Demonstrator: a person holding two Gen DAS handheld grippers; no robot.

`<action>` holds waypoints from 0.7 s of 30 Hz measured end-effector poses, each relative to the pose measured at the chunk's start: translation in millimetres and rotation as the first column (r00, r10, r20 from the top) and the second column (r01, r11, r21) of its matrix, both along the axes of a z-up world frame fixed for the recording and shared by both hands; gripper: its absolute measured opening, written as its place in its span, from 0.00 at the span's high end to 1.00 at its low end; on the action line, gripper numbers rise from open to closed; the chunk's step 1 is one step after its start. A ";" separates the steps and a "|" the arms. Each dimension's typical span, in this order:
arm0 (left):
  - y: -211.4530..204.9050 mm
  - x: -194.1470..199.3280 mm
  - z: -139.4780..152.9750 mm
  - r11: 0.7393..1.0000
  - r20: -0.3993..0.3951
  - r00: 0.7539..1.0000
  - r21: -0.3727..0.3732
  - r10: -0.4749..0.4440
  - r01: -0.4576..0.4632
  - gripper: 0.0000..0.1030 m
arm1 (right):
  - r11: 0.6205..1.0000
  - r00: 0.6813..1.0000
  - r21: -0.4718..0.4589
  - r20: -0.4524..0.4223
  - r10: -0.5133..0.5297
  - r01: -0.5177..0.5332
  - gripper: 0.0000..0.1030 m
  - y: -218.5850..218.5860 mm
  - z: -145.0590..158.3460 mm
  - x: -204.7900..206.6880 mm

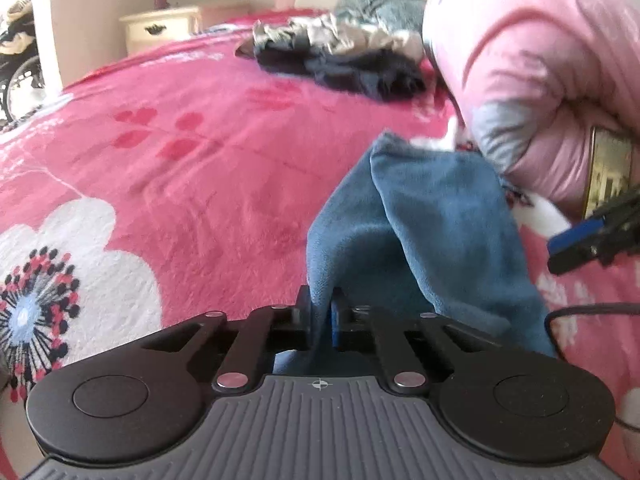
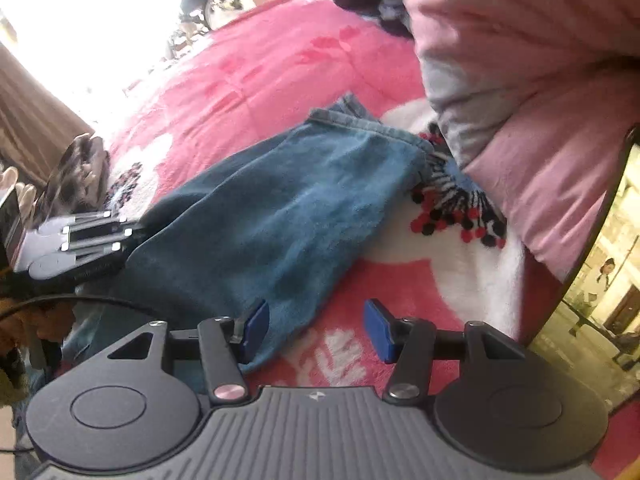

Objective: Fold clothes

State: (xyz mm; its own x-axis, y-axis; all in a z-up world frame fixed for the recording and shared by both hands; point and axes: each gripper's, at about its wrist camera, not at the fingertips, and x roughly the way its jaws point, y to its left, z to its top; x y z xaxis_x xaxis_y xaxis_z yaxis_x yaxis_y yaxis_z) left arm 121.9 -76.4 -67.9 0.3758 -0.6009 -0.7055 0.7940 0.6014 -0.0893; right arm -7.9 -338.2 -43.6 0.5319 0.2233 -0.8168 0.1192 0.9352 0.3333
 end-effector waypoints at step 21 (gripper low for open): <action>30.9 42.4 59.6 0.894 -0.090 0.902 -0.123 0.422 -0.431 0.66 | 0.988 0.996 -0.124 0.021 0.092 -0.089 0.00 41.7 -38.5 -42.5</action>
State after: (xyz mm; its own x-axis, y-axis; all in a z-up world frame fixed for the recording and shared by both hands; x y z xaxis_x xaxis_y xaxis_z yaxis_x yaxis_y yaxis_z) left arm 164.3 -45.5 -8.3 0.5777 -0.4838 -0.6574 0.4543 0.8597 -0.2334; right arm -50.4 -296.5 -82.2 0.5357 0.1704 -0.8270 0.0249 0.9758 0.2172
